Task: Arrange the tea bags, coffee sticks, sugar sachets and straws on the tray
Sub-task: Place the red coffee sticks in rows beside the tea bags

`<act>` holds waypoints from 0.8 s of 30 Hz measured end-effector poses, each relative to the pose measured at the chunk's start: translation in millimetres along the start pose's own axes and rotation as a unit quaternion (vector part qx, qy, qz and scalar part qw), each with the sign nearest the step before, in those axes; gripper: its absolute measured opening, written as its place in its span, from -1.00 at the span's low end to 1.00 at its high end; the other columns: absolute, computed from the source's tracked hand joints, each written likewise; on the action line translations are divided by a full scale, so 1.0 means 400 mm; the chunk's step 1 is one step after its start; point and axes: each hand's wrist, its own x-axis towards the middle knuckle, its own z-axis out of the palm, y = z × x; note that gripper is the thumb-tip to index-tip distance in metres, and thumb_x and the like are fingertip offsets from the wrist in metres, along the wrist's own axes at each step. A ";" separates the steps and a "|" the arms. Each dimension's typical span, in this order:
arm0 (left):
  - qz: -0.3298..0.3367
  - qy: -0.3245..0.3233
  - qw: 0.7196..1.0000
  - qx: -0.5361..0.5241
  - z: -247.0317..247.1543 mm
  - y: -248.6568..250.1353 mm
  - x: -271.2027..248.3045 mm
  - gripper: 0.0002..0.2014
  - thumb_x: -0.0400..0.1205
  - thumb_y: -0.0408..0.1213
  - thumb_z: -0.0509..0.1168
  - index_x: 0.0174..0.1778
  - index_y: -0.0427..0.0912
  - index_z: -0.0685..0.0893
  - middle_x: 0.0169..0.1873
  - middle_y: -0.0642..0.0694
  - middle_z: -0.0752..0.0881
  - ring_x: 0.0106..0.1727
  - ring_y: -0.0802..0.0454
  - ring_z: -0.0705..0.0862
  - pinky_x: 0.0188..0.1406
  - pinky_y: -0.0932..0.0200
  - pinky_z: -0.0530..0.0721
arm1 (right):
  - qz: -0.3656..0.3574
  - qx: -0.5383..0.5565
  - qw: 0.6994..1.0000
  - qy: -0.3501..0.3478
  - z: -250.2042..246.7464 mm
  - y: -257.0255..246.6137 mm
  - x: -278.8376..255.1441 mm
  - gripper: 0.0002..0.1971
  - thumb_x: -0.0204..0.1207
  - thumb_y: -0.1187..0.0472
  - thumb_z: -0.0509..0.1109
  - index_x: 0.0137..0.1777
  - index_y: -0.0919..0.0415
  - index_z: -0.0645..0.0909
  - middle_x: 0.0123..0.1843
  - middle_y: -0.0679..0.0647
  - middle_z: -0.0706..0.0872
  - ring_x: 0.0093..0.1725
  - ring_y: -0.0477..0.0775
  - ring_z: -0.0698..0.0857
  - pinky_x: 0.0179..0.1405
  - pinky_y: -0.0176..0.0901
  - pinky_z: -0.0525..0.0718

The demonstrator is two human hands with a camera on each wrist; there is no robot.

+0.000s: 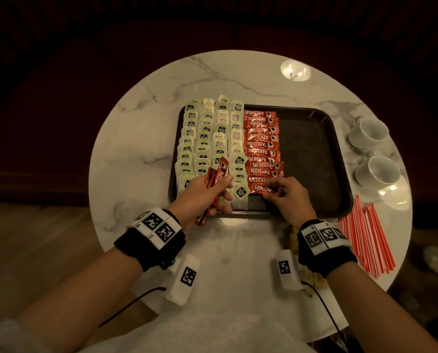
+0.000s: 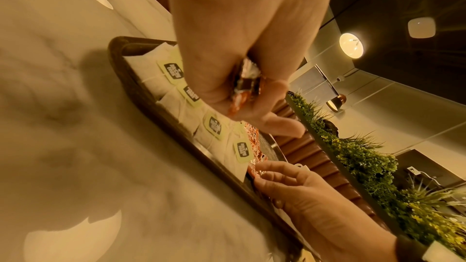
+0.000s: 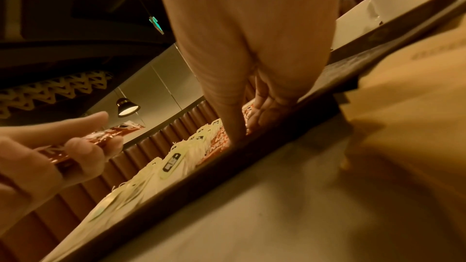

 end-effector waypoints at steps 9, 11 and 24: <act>0.000 -0.007 1.000 -0.001 0.004 0.001 -0.001 -0.70 0.70 -0.02 0.24 0.05 -0.22 0.63 -0.32 -0.08 0.74 -0.42 0.02 0.76 -0.68 0.38 0.43 | -0.001 -0.011 1.000 -0.012 -0.011 0.001 0.009 -0.74 0.50 0.30 0.54 0.16 0.11 0.70 0.18 0.02 0.56 -0.12 -0.12 0.63 0.13 -0.18 0.67; -0.002 -0.007 1.000 0.000 0.007 0.006 -0.002 -0.66 0.70 0.03 0.21 0.04 -0.21 0.63 -0.31 -0.09 0.74 -0.42 0.01 0.76 -0.67 0.36 0.43 | -0.012 -0.006 1.000 -0.006 -0.021 -0.006 0.002 -0.75 0.50 0.28 0.55 0.16 0.10 0.70 0.18 0.03 0.57 -0.12 -0.11 0.63 -0.03 -0.35 0.60; 0.005 -0.060 0.997 0.038 0.045 0.034 -0.016 -0.57 0.71 0.11 0.12 0.11 -0.19 0.67 -0.30 -0.03 0.82 -0.40 0.03 0.79 -0.66 0.31 0.43 | -0.082 0.260 0.957 -0.102 -0.054 -0.158 -0.056 -0.81 0.66 0.15 0.35 0.15 0.15 0.73 0.04 -0.13 0.81 0.07 -0.22 0.75 0.00 -0.39 0.65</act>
